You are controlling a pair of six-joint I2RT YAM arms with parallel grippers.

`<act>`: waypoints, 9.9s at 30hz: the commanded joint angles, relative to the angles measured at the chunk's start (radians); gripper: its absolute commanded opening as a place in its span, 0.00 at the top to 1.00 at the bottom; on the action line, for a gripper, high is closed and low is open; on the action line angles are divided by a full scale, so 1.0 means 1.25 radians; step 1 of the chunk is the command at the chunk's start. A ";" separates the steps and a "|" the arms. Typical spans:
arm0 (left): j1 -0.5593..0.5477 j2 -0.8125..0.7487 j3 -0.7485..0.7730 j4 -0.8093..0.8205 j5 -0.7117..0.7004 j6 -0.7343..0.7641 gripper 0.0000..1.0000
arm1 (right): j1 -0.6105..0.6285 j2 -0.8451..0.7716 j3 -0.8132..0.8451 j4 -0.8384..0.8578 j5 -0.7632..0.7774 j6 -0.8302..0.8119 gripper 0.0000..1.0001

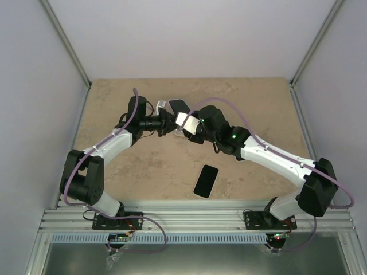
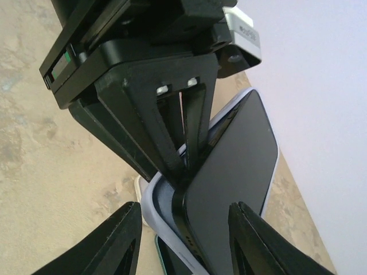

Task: Take the phone out of the phone case
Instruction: Remove the phone case from the phone, then place the phone case at the center of the board.

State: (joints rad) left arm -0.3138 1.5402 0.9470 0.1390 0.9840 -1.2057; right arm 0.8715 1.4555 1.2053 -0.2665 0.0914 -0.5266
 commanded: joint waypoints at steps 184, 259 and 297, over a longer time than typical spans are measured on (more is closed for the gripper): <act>0.114 0.212 0.462 -0.806 -0.194 1.080 1.00 | -0.309 -0.098 0.108 0.021 0.066 0.049 0.99; 0.166 0.585 0.583 -0.858 -0.174 1.042 0.84 | -0.323 -0.082 0.098 0.010 0.039 0.066 0.99; 0.155 0.091 0.525 -0.606 -0.357 0.749 0.00 | -0.292 -0.073 0.175 0.040 -0.021 -0.013 0.99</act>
State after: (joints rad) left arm -0.1204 1.7466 1.5795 -0.6952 0.4458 -0.1303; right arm 0.4828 1.3678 1.3670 -0.3084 0.0780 -0.5102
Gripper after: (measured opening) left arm 0.994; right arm 0.068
